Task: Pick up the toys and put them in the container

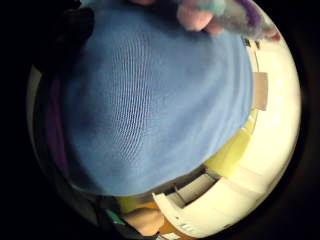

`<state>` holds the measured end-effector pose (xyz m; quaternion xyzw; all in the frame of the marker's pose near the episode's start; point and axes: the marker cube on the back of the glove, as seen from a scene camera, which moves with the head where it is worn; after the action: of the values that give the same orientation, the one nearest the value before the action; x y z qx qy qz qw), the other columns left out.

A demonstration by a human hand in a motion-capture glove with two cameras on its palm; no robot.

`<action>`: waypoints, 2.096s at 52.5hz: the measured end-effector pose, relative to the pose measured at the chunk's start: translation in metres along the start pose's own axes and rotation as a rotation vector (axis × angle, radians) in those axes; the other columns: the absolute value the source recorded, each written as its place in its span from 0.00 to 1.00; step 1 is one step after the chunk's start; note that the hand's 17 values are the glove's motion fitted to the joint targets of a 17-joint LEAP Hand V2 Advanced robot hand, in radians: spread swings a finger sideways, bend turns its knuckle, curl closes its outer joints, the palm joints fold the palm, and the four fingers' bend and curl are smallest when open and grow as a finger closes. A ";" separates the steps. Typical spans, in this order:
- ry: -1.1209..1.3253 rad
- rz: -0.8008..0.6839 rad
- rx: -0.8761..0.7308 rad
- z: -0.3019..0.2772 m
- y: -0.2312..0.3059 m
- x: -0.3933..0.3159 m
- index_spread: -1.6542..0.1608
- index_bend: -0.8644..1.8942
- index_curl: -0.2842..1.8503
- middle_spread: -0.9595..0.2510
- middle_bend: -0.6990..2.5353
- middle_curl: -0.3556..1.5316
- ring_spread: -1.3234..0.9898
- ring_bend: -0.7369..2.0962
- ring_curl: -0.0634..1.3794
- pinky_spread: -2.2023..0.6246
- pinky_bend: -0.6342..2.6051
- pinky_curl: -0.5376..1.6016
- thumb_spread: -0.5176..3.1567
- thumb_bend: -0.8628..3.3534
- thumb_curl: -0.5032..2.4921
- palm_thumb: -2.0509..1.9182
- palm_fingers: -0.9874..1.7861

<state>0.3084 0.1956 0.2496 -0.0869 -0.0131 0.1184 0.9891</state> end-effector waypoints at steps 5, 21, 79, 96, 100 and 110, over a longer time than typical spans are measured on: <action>0.006 0.006 0.019 -0.001 0.003 -0.001 0.73 0.40 0.34 0.67 0.26 0.36 0.40 0.36 0.24 0.72 0.39 0.44 0.43 0.20 0.22 0.51 0.39; 0.046 -0.002 0.231 -0.012 0.011 -0.004 0.71 0.48 0.37 0.61 0.27 0.37 0.35 0.39 0.24 0.68 0.37 0.41 0.47 0.21 0.24 0.54 0.59; 0.066 -0.313 0.413 -0.275 -0.064 -0.229 0.69 0.38 0.63 0.53 0.55 0.55 0.41 0.72 0.43 0.61 0.46 0.46 0.39 0.24 0.40 0.70 0.80; -0.021 -0.744 0.381 -0.308 -0.035 -0.459 0.67 0.37 0.70 0.54 0.57 0.55 0.42 0.74 0.42 0.61 0.47 0.46 0.39 0.24 0.43 0.70 0.79; 0.049 -0.665 0.392 -0.300 -0.040 -0.507 0.67 0.37 0.71 0.54 0.57 0.56 0.42 0.74 0.41 0.61 0.47 0.46 0.39 0.23 0.43 0.70 0.79; -0.046 -0.823 0.333 -0.286 -0.076 -0.524 0.67 0.37 0.74 0.55 0.57 0.55 0.42 0.75 0.41 0.61 0.48 0.46 0.39 0.23 0.45 0.70 0.78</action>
<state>-0.1698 -0.0493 -0.0213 0.0889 -0.0493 -0.2829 0.9538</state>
